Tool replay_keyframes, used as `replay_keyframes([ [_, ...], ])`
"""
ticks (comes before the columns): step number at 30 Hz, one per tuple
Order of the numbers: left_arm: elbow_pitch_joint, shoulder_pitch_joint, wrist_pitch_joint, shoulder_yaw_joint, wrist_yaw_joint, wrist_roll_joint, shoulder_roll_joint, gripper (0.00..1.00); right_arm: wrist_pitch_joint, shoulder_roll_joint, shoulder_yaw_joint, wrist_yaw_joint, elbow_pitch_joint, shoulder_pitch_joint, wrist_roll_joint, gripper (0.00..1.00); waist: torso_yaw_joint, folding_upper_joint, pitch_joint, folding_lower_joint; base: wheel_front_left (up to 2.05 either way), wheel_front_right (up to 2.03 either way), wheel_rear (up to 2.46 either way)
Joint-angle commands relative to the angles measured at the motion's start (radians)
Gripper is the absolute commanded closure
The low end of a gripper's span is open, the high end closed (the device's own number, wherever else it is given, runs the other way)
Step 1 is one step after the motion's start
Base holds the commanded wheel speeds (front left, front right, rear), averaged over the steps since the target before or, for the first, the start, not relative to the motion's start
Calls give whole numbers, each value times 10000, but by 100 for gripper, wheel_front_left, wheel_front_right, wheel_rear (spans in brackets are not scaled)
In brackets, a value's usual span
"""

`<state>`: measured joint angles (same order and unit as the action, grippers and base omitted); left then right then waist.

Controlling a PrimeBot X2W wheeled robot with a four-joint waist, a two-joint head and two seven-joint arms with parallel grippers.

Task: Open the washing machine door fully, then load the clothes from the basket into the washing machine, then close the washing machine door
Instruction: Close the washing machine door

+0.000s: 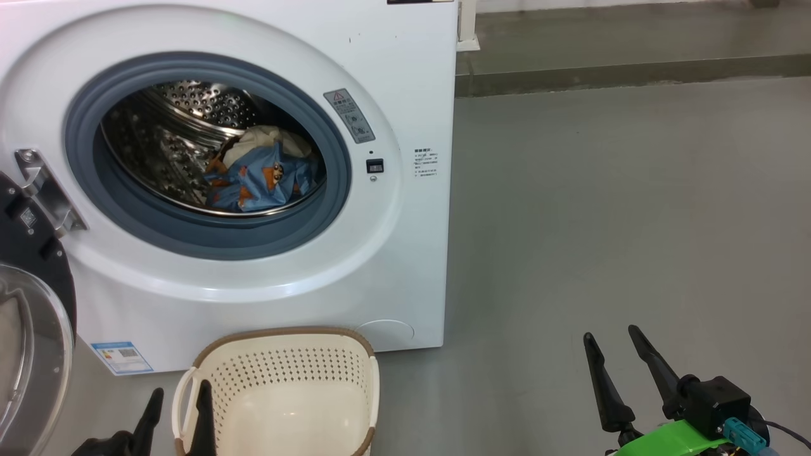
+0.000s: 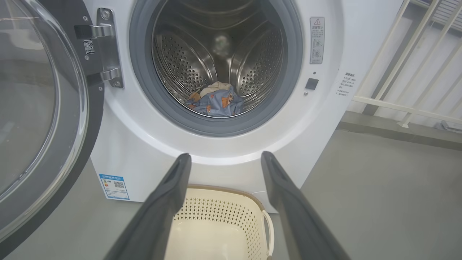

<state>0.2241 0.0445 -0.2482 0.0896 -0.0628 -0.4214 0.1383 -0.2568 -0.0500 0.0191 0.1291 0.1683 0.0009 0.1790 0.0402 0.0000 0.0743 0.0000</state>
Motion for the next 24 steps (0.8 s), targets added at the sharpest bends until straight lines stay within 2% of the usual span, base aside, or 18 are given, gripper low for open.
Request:
replay_keyframes([
  [1, -149, -381, -135, -388, -64, 171, 66, 0, -49, -4, 252, 16, -223, -239, 32, 0, -5, 0, -12, 0, 0, 0, 0],
  [24, 204, -485, -135, -676, -405, 532, -183, 0, -49, -3, 329, 16, -136, -285, 89, 0, -59, 0, 36, 0, 0, 0, 0],
])
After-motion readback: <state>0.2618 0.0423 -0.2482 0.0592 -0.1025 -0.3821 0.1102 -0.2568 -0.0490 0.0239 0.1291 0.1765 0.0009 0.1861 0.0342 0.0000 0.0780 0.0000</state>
